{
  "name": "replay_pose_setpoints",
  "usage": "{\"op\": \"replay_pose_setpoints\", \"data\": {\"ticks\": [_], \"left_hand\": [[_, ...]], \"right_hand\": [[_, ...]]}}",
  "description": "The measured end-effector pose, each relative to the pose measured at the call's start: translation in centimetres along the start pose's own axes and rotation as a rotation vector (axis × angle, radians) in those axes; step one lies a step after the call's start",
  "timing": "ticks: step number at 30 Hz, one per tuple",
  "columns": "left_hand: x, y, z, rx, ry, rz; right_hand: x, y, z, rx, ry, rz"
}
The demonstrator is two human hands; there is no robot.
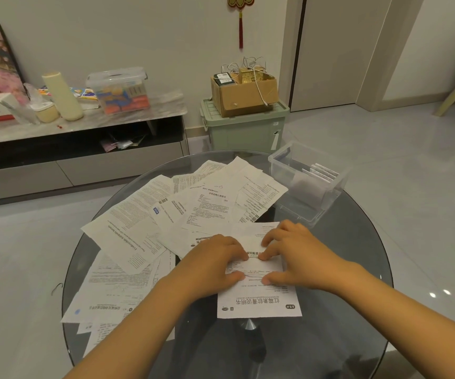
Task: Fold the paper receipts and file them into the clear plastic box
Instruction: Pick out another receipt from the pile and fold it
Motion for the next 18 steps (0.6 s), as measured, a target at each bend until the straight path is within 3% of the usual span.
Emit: {"op": "replay_pose_setpoints", "data": {"ticks": [6,15,18], "left_hand": [[-0.1,-0.6,1.0,-0.042,-0.132,0.031],[0.0,-0.6,1.9,-0.065,-0.33,0.051],[0.0,-1.2,1.6,-0.031,-0.309,0.008]], "right_hand": [[0.0,-0.3,-0.1,-0.008,-0.042,-0.028],[0.3,-2.1,-1.6,0.448,-0.064,-0.344],[0.4,-2.0,-1.8,0.533,-0.062,-0.377]]}}
Point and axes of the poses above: each hand's wrist, its own x-axis towards the middle knuckle, its own z-axis out of the back of the hand, y = z × x, the point moved 6 cm from there along x, towards the middle knuckle, and after that the axes turned 11 degrees about -x, right-handed, at the moved point
